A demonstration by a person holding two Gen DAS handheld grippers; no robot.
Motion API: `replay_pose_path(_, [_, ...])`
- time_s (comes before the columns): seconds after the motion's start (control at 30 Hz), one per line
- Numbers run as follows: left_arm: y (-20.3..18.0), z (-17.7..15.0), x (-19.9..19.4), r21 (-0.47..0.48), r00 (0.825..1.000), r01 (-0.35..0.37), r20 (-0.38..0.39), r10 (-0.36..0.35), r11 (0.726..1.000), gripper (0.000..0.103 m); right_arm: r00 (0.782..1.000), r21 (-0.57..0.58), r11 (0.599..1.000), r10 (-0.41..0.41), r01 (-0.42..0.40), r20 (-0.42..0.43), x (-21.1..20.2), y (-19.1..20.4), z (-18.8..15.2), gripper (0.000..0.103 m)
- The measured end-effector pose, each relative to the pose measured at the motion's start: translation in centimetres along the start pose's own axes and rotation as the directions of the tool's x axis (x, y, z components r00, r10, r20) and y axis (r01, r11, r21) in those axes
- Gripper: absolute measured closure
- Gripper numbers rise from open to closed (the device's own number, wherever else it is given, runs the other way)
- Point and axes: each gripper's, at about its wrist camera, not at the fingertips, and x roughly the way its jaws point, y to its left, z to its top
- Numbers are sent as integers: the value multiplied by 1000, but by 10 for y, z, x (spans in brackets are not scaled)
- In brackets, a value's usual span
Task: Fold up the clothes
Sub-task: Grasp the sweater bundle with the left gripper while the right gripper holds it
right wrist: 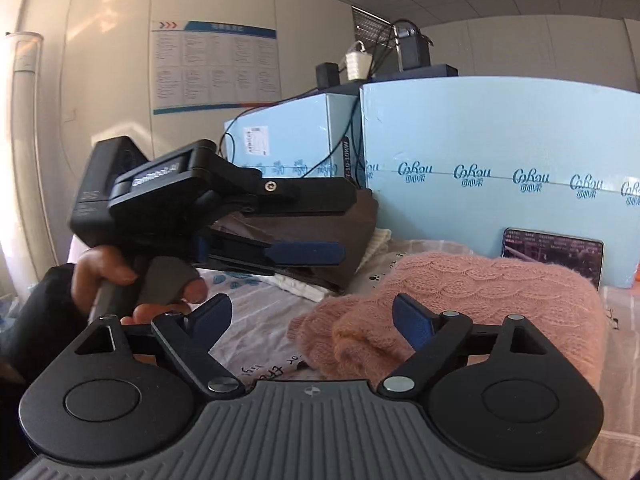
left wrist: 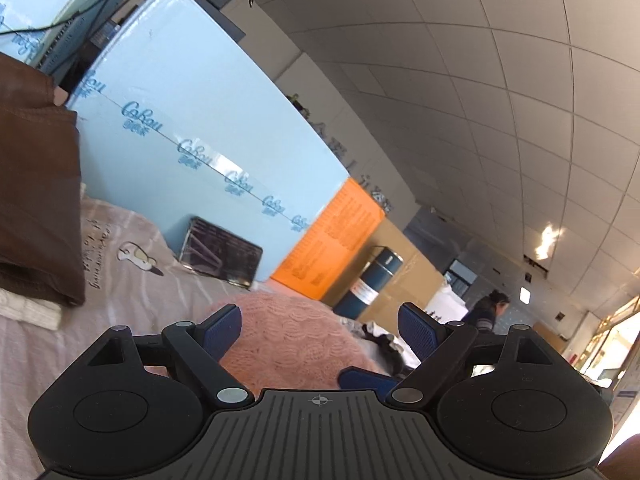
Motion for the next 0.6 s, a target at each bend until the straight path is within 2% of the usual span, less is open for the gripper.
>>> replay_pose_path(0.07, [-3,-4,11,9,998,-27,-49,27,1000,16,1000,8,1000,-29,29,-6,-13,-7,-6,9])
replay_pose_path(0.17, [-8,-10,31,65,981,-141,-124,149,988,16,997,31,997,-76,77,-18,-29,-20,-14,9])
replay_pose_path(0.2, [-9,-13,37,93,974,-166,-142,178,982,22,996,48,995,-88,89,-19,-31,-25,-17,9])
replay_pose_path(0.23, [-10,-15,42,122,965,-190,-159,208,974,31,995,66,993,-94,95,-19,-33,-30,-19,9])
replay_pose_path(0.27, [-12,-17,46,151,958,-205,-171,230,967,63,995,82,992,-94,95,-16,-34,-33,-20,9])
replay_pose_path(0.3, [-13,-19,48,181,954,-210,-178,242,961,84,996,102,991,-92,91,-4,-36,-38,-21,9])
replay_pose_path(0.33, [-17,-21,48,212,953,-214,-171,252,954,85,996,116,989,-90,88,7,-38,-41,-22,9])
replay_pose_path(0.4, [-27,-18,39,266,959,-226,-108,261,937,87,995,136,987,-92,87,29,-41,-45,-22,9])
replay_pose_path(0.5, [-30,-10,22,261,951,-286,-37,306,922,87,996,159,985,-82,73,47,-43,-50,-21,8])
replay_pose_path(0.53, [-28,-9,18,258,942,-317,-28,335,913,87,996,169,983,-77,68,47,-42,-52,-20,8])
replay_pose_path(0.6, [-20,-11,20,250,908,-389,-61,415,887,86,999,193,981,-42,35,33,-37,-57,-18,8])
